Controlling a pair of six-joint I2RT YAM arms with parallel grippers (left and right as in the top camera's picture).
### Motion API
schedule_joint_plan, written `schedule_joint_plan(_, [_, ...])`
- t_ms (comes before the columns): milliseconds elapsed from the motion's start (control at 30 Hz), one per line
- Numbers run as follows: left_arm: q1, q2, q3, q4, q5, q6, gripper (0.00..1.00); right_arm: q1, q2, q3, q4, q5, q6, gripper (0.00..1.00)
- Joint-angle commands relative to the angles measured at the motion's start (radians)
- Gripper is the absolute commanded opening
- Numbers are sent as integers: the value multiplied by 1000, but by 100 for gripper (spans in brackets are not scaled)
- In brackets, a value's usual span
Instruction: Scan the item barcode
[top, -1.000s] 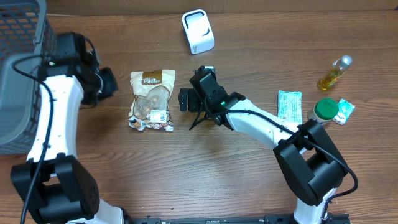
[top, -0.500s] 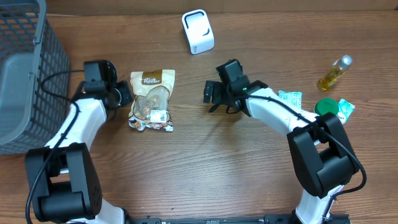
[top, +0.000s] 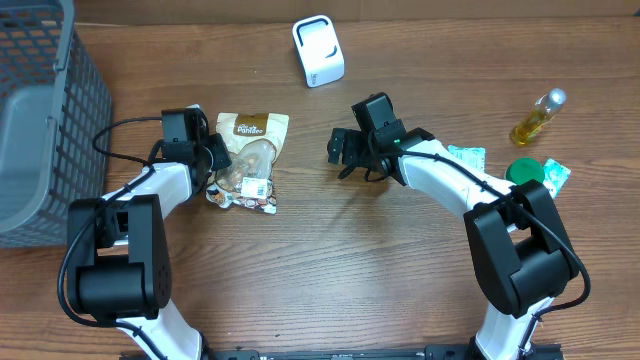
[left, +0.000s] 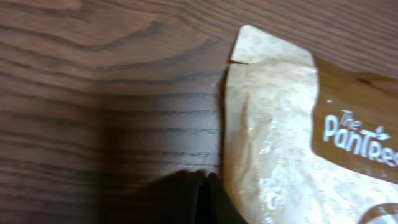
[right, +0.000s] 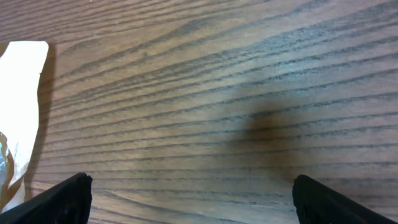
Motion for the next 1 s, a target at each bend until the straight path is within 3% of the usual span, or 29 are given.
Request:
schedule_joint_plan(0, [-8,6,-2,7,184,-6,4,-6,-16,1,14,-5,5,100])
schedule_joint_plan(200, [-31,6,-2,-14,528,40,4,-5,-16,1,18,-5,5,100])
schedule_joint_plan(433, [-41,0,14,-24,698,38,4,-5,-16,1,14,-5,4,100])
schedule_joint_plan(567, [-40,-37,37,-73,685,36,4,-5,-16,1,10,-5,4,100])
schedule_joint_plan(967, [-40,-204,91,-393,372,39,4,-5,-16,1,27,-5,4,100])
